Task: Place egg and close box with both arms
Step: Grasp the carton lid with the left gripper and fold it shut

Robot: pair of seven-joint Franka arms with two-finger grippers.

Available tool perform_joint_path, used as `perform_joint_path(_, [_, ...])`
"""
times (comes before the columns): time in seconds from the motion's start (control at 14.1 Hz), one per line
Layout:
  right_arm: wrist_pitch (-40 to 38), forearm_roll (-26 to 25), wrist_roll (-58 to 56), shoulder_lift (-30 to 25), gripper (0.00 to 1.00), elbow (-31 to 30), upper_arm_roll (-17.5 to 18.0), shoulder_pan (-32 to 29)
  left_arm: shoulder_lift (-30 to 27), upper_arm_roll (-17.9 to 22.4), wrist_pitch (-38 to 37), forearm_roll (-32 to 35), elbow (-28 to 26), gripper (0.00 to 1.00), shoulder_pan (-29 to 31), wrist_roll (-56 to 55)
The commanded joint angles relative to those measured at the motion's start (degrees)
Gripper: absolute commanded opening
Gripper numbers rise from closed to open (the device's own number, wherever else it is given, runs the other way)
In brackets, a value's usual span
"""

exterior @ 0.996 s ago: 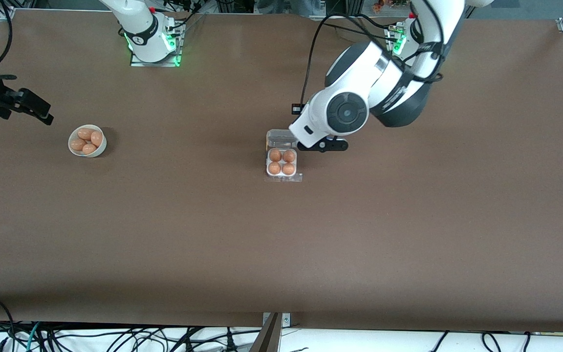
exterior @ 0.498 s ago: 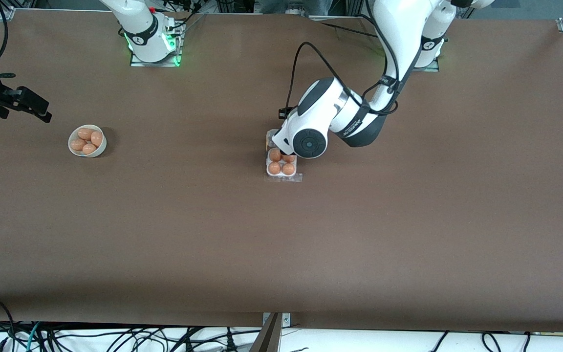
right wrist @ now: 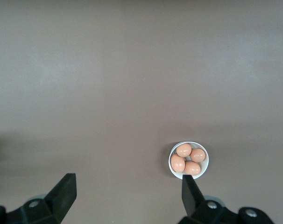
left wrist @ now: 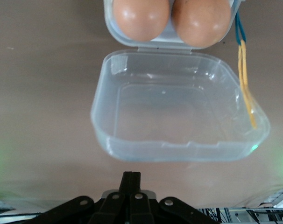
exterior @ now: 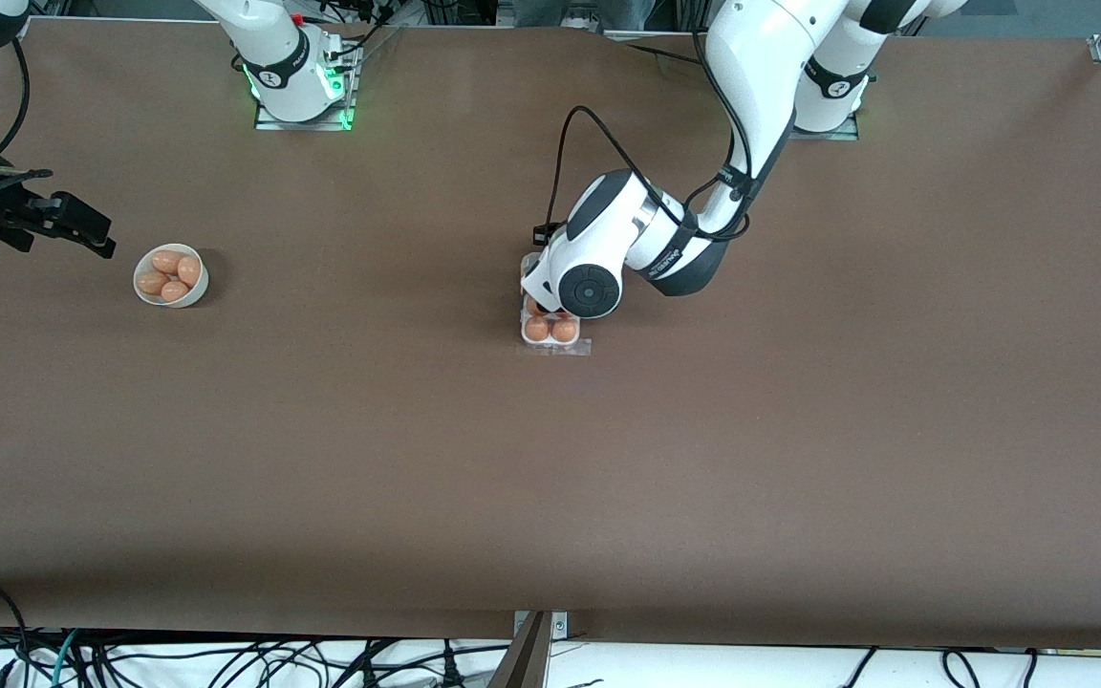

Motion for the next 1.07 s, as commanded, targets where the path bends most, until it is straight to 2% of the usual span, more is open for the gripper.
perform_joint_path(0.0, [0.3,-0.1,-0.8,-0.3,1.00,-0.2,0.4,-0.5,1.0,0.8,0.8,-1.5,1.8,0.01,-0.5,-0.8])
perform_joint_path(0.57, [0.3,-0.1,-0.9,-0.3,1.00,-0.2,0.3,-0.5,1.0,1.7,2.8,-1.1,4.8,0.00,2.4,-0.8])
perform_joint_path(0.93, [0.3,-0.1,-0.9,-0.3,1.00,-0.2,0.3,-0.5,0.7,5.1,3.0,-1.0,8.5,0.00,4.1,-0.5])
perform_joint_path(1.0, [0.3,0.0,-0.9,-0.3,1.00,-0.2,0.3,-0.5,0.3,5.5,2.8,-0.9,9.3,0.04,4.6,-0.5])
